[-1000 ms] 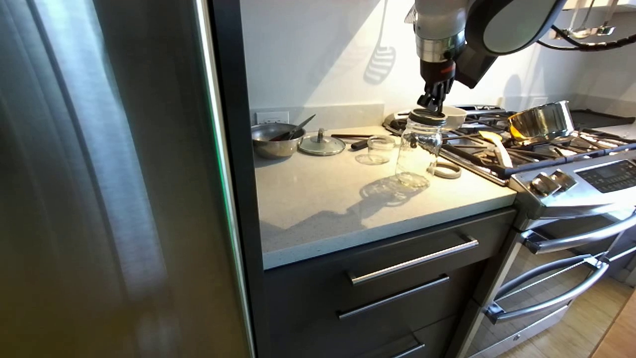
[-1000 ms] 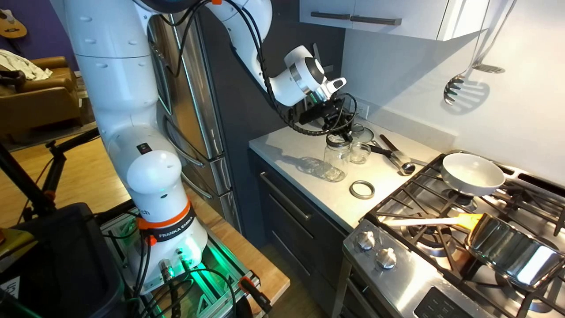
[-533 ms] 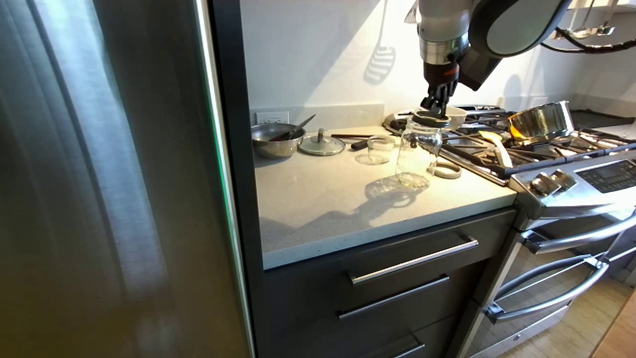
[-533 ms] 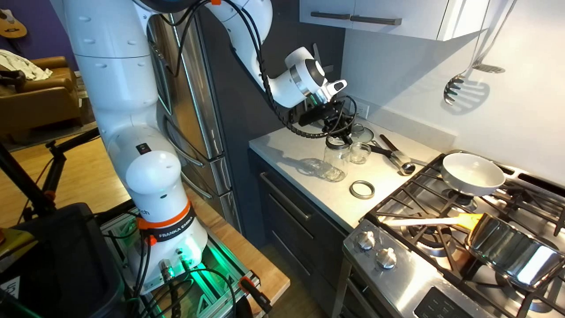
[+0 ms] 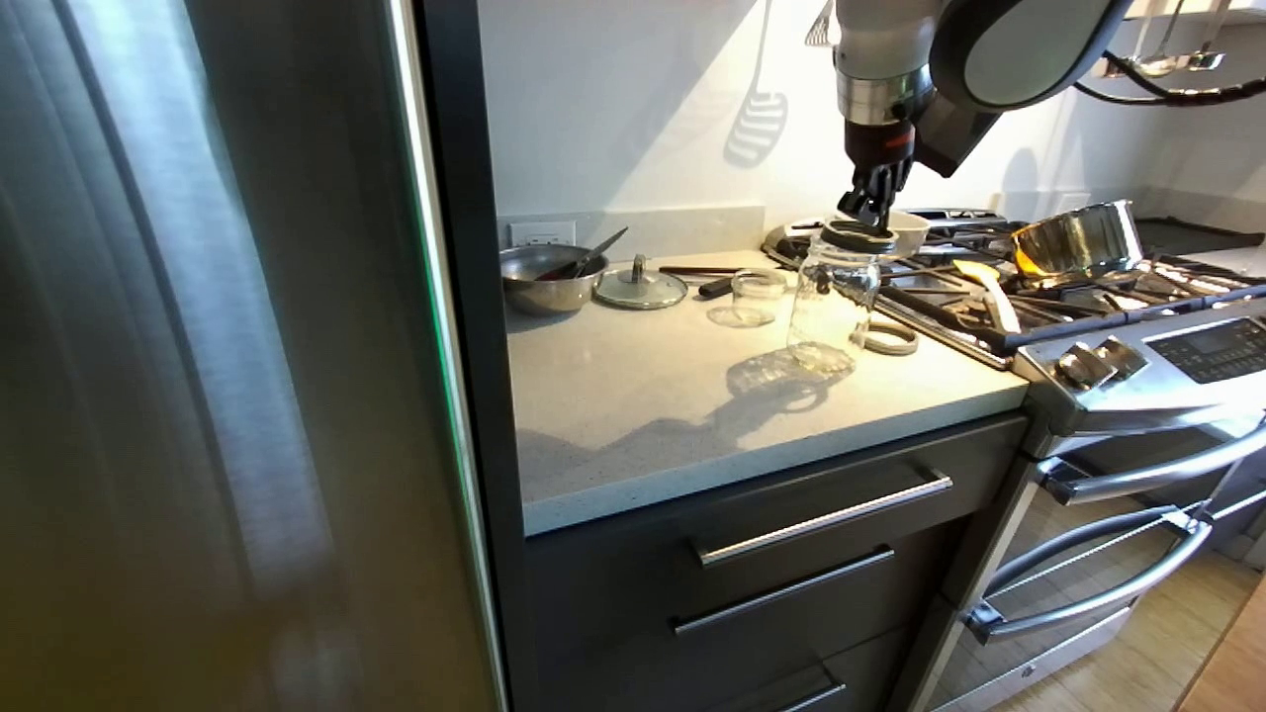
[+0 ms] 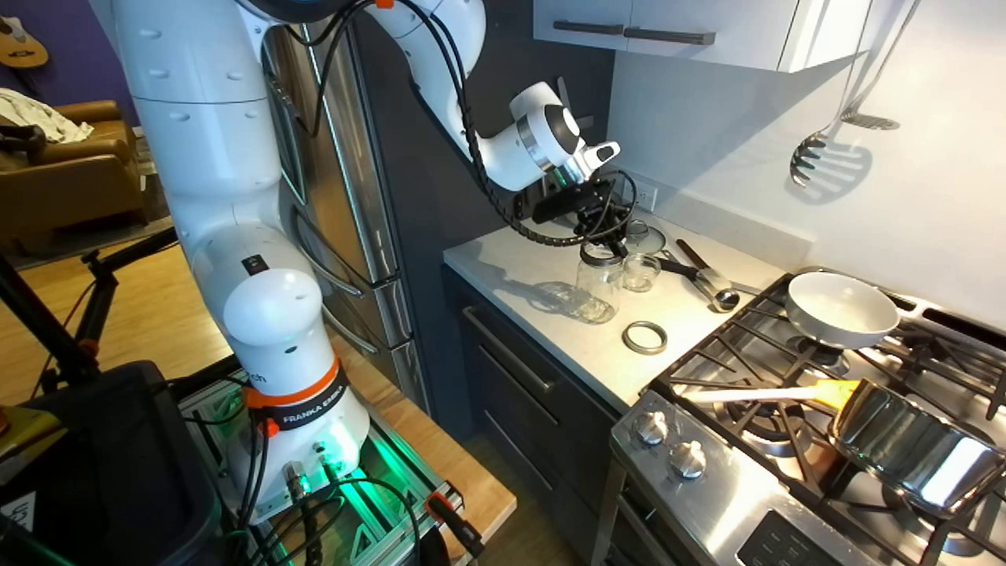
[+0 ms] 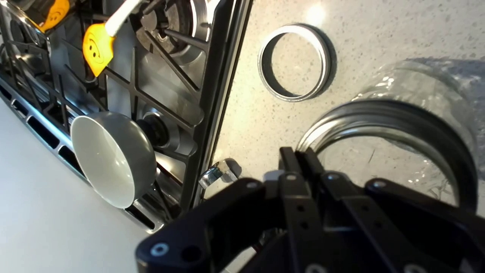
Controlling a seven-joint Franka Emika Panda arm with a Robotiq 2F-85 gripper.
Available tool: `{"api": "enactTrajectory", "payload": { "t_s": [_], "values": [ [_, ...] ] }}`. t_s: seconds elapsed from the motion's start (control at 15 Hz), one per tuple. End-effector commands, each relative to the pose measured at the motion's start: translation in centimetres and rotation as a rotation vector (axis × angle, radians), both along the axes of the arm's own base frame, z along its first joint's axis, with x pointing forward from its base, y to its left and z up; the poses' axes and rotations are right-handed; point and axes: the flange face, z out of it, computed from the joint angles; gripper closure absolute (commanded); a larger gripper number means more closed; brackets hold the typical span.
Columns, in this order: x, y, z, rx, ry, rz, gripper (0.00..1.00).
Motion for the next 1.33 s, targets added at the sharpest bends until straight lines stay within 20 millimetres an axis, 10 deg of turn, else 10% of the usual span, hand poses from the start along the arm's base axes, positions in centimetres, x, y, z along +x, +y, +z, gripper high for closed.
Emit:
{"api": "enactTrajectory", "payload": {
  "t_s": [0.0,1.27],
  "values": [
    [0.1,0.0,0.0,0.010,0.021,0.016,0.98],
    [1.2,0.5,-0.1,-0.037,0.070,0.040,0.98]
  ]
}}
